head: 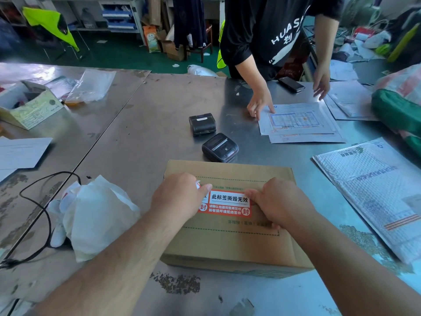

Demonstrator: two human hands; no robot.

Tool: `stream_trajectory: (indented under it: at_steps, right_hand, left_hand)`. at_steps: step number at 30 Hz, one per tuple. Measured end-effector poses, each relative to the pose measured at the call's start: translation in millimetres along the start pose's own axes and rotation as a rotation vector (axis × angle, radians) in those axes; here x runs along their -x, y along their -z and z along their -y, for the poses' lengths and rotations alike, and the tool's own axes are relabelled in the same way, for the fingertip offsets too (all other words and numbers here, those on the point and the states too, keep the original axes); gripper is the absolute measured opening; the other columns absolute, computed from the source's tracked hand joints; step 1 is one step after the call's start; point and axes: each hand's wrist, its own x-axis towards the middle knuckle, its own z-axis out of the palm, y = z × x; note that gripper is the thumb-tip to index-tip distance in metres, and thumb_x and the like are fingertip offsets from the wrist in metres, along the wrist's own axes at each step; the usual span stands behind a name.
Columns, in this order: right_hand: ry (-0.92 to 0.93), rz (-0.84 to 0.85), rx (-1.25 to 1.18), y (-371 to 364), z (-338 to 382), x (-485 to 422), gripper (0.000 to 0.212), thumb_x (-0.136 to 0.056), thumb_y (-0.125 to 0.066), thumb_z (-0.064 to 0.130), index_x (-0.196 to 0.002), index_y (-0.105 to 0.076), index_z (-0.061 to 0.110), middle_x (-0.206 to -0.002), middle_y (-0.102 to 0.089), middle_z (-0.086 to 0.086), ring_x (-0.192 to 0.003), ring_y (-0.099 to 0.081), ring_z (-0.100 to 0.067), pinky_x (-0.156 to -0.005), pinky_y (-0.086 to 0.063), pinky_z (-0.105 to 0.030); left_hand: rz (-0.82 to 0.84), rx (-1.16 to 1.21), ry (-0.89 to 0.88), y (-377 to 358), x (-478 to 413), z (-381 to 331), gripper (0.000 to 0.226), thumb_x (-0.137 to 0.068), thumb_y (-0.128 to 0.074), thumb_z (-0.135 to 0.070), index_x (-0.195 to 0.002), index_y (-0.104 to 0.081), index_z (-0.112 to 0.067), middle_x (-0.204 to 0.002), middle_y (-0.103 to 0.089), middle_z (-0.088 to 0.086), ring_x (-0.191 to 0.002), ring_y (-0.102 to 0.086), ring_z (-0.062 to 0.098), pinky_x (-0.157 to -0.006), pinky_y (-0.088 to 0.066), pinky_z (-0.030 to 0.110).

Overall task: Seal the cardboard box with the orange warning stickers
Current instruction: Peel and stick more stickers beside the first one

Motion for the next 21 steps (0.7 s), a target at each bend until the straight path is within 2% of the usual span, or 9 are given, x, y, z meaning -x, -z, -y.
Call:
stream_trajectory:
  at_steps: [3, 6, 7, 9, 12, 15, 18, 21]
  right_hand:
    - [0.013, 0.016, 0.023, 1.6, -1.0, 0.2, 0.054, -0.094, -0.052, 0.059, -0.069, -0.053, 0.011, -0.049, -0.059, -0.005, -0.041, -0.058, -0.018, -0.047, -0.040, -0.026]
    - [0.073, 0.079, 0.053, 6.3, -6.6, 3.3, 0.054, -0.084, -0.066, 0.061, -0.069, -0.058, 0.010, -0.053, -0.070, -0.007, -0.035, -0.053, -0.011, -0.049, -0.046, -0.025]
    - [0.098, 0.095, 0.072, 8.0, -8.4, 5.3, 0.052, -0.080, -0.071, 0.062, -0.071, -0.060, 0.011, -0.053, -0.070, -0.005, -0.035, -0.051, -0.009, -0.053, -0.049, -0.026]
    - [0.126, 0.100, 0.079, 9.2, -11.5, 7.7, 0.050, -0.072, -0.078, 0.062, -0.072, -0.062, 0.014, -0.050, -0.069, -0.001, -0.037, -0.051, -0.005, -0.059, -0.053, -0.028]
    - [0.130, 0.092, 0.061, 8.0, -13.7, 6.2, 0.051, -0.065, -0.082, 0.062, -0.067, -0.061, 0.015, -0.041, -0.062, 0.004, -0.037, -0.051, -0.002, -0.060, -0.053, -0.028]
    - [0.119, 0.080, 0.062, 7.7, -12.7, 6.5, 0.051, -0.069, -0.078, 0.064, -0.067, -0.058, 0.017, -0.041, -0.061, 0.001, -0.039, -0.052, -0.005, -0.061, -0.053, -0.029]
    - [0.096, 0.046, 0.080, 3.9, -8.0, 5.6, 0.053, -0.084, -0.064, 0.064, -0.068, -0.055, 0.015, -0.046, -0.060, -0.001, -0.049, -0.057, -0.013, -0.058, -0.051, -0.029]
    - [0.033, 0.003, 0.058, -0.5, -3.2, -0.1, 0.055, -0.092, -0.050, 0.066, -0.070, -0.051, 0.015, -0.056, -0.057, -0.004, -0.059, -0.062, -0.020, -0.053, -0.045, -0.029]
  left_hand:
    - [0.019, -0.015, -0.025, 0.8, -0.6, 1.9, 0.049, -0.089, -0.052, -0.060, -0.070, -0.051, -0.016, -0.071, -0.054, -0.002, -0.062, -0.048, 0.018, -0.050, -0.028, 0.030]
    - [0.140, -0.011, -0.093, 9.9, -0.8, 3.4, 0.050, -0.080, -0.065, -0.062, -0.087, -0.061, -0.013, -0.084, -0.062, -0.002, -0.070, -0.053, 0.020, -0.052, -0.034, 0.030]
    - [0.188, -0.016, -0.108, 13.2, -0.4, 4.3, 0.050, -0.075, -0.070, -0.063, -0.086, -0.060, -0.015, -0.085, -0.061, -0.005, -0.069, -0.054, 0.017, -0.053, -0.035, 0.029]
    - [0.252, -0.039, -0.123, 17.4, 0.5, 6.1, 0.050, -0.066, -0.077, -0.063, -0.074, -0.051, -0.022, -0.073, -0.053, -0.008, -0.064, -0.048, 0.010, -0.050, -0.031, 0.029]
    - [0.282, -0.043, -0.122, 17.0, -0.6, 7.9, 0.053, -0.061, -0.080, -0.064, -0.073, -0.046, -0.024, -0.077, -0.054, -0.010, -0.064, -0.047, 0.008, -0.050, -0.028, 0.029]
    - [0.238, -0.028, -0.114, 15.2, -0.2, 6.1, 0.056, -0.063, -0.077, -0.066, -0.070, -0.042, -0.024, -0.072, -0.049, -0.010, -0.061, -0.043, 0.008, -0.049, -0.026, 0.028]
    - [0.142, -0.010, -0.086, 8.1, 0.9, 4.1, 0.056, -0.074, -0.067, -0.068, -0.070, -0.039, -0.020, -0.068, -0.041, -0.010, -0.061, -0.040, 0.012, -0.047, -0.023, 0.028]
    - [0.037, 0.006, -0.022, 0.0, -0.7, 1.3, 0.056, -0.087, -0.053, -0.064, -0.067, -0.040, -0.013, -0.066, -0.046, -0.006, -0.063, -0.045, 0.018, -0.050, -0.027, 0.030]
